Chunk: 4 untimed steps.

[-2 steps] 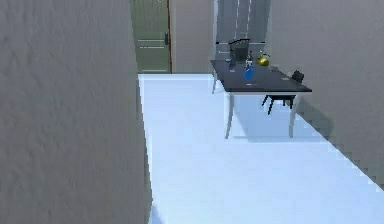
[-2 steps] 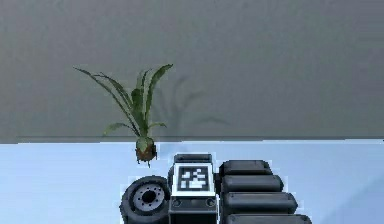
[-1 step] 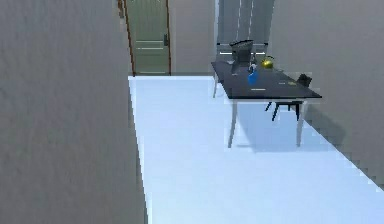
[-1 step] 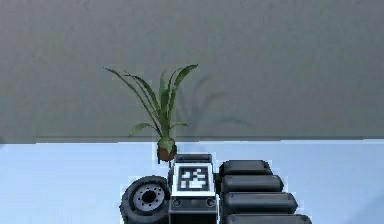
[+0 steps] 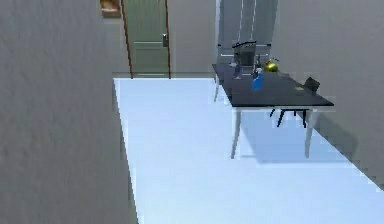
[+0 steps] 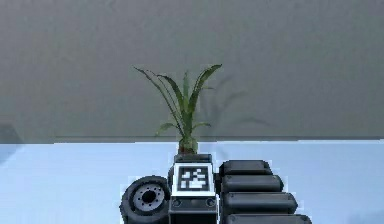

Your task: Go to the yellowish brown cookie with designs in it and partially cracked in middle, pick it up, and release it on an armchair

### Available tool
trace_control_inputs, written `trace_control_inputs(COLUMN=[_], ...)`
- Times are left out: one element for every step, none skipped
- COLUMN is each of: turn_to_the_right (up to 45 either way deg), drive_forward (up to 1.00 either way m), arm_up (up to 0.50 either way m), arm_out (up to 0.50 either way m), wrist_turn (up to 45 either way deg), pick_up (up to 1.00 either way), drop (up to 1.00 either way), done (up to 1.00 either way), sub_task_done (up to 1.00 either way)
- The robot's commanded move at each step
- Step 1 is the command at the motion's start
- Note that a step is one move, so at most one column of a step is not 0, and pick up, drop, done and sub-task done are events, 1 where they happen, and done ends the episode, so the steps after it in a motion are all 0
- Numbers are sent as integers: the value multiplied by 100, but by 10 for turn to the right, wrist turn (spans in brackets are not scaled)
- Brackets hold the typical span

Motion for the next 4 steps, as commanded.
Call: trace_control_inputs(turn_to_the_right=[450, 420, 0, -450], drive_forward=[0, 0, 5, 0], arm_up=[0, 0, 0, 0], arm_out=[0, 0, 0, 0], wrist_turn=[0, 0, 0, 0], pick_up=[0, 0, 0, 0], drop=[0, 0, 0, 0], done=[0, 0, 0, 0], sub_task_done=[0, 0, 0, 0])
